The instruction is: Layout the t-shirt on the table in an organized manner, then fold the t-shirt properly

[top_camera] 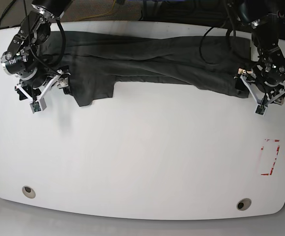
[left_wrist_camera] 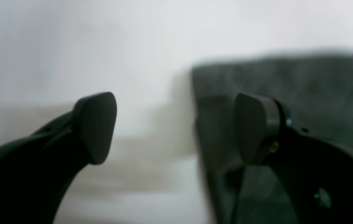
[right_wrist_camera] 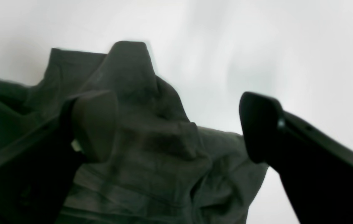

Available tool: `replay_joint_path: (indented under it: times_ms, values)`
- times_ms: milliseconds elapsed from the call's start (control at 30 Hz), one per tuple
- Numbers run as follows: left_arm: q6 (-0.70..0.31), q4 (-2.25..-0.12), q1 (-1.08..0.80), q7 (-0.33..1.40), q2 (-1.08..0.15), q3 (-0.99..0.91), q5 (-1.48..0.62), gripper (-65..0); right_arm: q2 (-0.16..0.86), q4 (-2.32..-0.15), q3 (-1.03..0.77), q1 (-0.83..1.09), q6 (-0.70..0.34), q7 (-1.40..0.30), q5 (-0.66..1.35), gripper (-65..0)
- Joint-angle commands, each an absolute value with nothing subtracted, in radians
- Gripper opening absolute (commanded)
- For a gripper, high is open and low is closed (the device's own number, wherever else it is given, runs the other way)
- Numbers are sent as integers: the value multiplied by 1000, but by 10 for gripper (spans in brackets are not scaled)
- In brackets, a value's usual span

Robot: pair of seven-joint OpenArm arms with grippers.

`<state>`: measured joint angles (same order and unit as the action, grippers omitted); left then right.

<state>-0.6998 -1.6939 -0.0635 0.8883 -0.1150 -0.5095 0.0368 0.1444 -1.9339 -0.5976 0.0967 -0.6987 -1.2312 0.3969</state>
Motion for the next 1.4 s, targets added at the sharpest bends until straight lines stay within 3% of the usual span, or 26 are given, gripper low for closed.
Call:
replay_joint_path:
  times_ms: [0,600,933,1267,1367]
  values:
    - [-698,-1675,-51,872,-127,-510,4,-88,160,-1948,-601,85,-698,-1208,409,-62]
    - [-698,-1518,-24,803,-125,-507,-2,-106,162,-1948,-602,87,-698,-1208,409,-62]
    - [-698,-1486,-30,803,-125,-507,-2,-323,162,-1948,-604,87,-698,-1208,409,-62]
    - [-698,-1498,-27,805,-125,-507,-4,-633,162,-1948,-604,87,-698,-1208,409,-62]
    - [-698,-1523,-25,805,-125,-510,-8,-627,162,-1948,-604,87,-698,-1208,409,-62]
